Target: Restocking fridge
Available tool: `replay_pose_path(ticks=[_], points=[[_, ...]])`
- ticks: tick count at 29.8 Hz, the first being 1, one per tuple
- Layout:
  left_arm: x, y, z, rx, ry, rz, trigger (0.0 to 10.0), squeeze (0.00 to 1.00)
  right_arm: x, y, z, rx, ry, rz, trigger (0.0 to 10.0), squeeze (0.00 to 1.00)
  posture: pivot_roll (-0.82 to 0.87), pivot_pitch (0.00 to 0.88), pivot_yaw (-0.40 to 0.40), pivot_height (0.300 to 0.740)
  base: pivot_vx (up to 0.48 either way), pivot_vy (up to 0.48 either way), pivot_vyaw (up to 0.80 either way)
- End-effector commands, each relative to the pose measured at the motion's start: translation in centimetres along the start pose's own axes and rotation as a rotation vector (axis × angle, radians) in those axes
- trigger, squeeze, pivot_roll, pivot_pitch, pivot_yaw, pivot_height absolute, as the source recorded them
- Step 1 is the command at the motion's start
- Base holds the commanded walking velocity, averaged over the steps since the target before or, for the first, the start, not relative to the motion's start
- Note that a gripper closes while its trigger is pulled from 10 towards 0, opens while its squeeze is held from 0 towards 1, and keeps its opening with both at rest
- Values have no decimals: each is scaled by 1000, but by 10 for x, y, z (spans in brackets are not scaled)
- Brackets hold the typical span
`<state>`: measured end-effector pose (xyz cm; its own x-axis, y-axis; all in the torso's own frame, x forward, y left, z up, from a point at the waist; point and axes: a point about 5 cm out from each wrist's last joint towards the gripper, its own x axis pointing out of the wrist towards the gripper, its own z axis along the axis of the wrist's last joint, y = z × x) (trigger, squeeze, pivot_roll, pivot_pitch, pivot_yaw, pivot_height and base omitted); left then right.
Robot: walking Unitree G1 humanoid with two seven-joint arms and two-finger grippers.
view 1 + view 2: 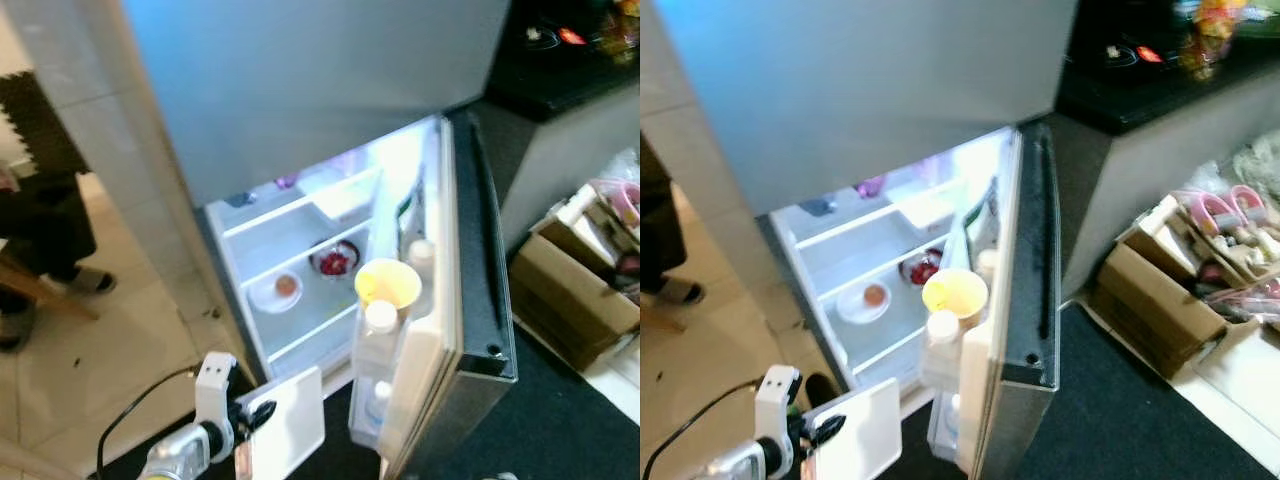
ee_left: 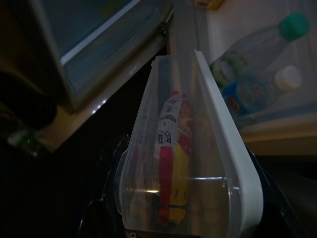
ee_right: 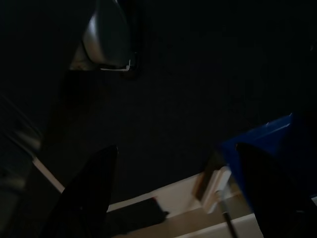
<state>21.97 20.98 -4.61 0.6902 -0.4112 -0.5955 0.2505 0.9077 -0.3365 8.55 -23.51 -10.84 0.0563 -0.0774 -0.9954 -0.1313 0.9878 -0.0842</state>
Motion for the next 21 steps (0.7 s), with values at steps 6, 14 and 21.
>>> replay_pose_path(ticks=[6, 14, 21], points=[[-14, 7, -35, -35, 101, 107, 10000, 0, 0, -1, 0, 40, -12, -8, 10000, 0, 5, 22, 48, 740, 0, 0, -128], [-23, 8, -59, -106, 142, 184, 10000, 0, 0, 0, -1, 32, -9, -6, 10000, 0, 3, 22, 40, 740, 0, 0, 0], [-6, 12, -5, -187, -96, 169, 10000, 0, 0, -1, -1, 25, -6, -8, 10000, 0, 4, 28, 39, 740, 0, 0, 0]])
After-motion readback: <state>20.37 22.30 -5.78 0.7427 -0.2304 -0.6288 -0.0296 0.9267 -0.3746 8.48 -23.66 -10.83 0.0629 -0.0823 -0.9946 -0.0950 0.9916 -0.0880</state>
